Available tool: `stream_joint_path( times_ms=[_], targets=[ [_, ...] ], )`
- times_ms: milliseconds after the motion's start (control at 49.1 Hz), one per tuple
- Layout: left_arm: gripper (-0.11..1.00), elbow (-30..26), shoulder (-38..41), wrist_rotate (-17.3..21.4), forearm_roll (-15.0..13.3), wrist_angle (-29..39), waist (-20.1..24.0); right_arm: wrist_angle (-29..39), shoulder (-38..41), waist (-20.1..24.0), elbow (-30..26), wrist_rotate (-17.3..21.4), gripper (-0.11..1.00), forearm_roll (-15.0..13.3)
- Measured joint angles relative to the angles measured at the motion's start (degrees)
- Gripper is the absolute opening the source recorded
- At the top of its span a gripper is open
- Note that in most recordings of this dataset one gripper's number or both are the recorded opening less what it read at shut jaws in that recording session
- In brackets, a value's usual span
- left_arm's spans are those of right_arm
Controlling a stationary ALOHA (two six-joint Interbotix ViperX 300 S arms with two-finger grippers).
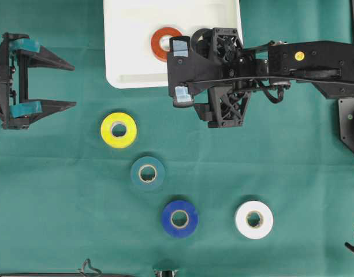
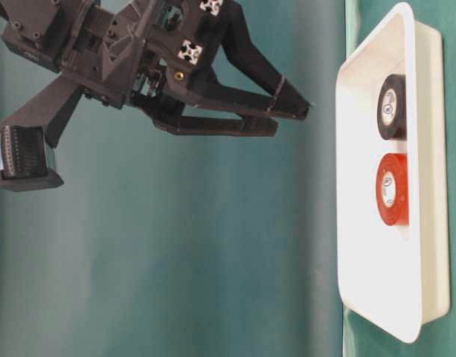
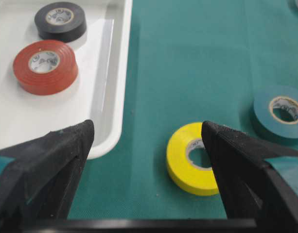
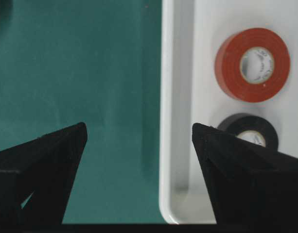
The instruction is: Pick up the tape from a random location and place it into the white case.
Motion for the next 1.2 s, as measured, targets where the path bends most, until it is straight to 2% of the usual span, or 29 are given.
stream_joint_path(
  times_ms=[285,509,692,855,1038,1201],
  targets=[
    [0.97,0.00,0.00,-0.09,0.00,0.62,0.00,-1.58,-5.36,0.09,4.22,0.00,0.87,0.00],
    [0.97,0.00,0.00,-0.09,0.00,0.62,0.00,-8.79,-15.47,0.09,13.18,0.97,0.87,0.09],
    [0.97,0.00,0.00,-0.09,0.09,0.62,0.00,-16.61,-24.96,0.00,22.15,3.08,0.87,0.00],
    [0.97,0.00,0.00,0.00,0.00,0.53,0.00,-26.19,-31.20,-1.05,31.64,3.78,0.87,0.00],
    [0.97,0.00,0.00,-0.62,0.09,0.62,0.00,-36.12,-34.80,-1.32,39.20,4.66,0.87,-0.09],
    [0.97,0.00,0.00,-1.23,0.00,1.14,0.00,-43.51,-34.98,-2.29,44.91,5.01,0.87,0.18]
  ],
)
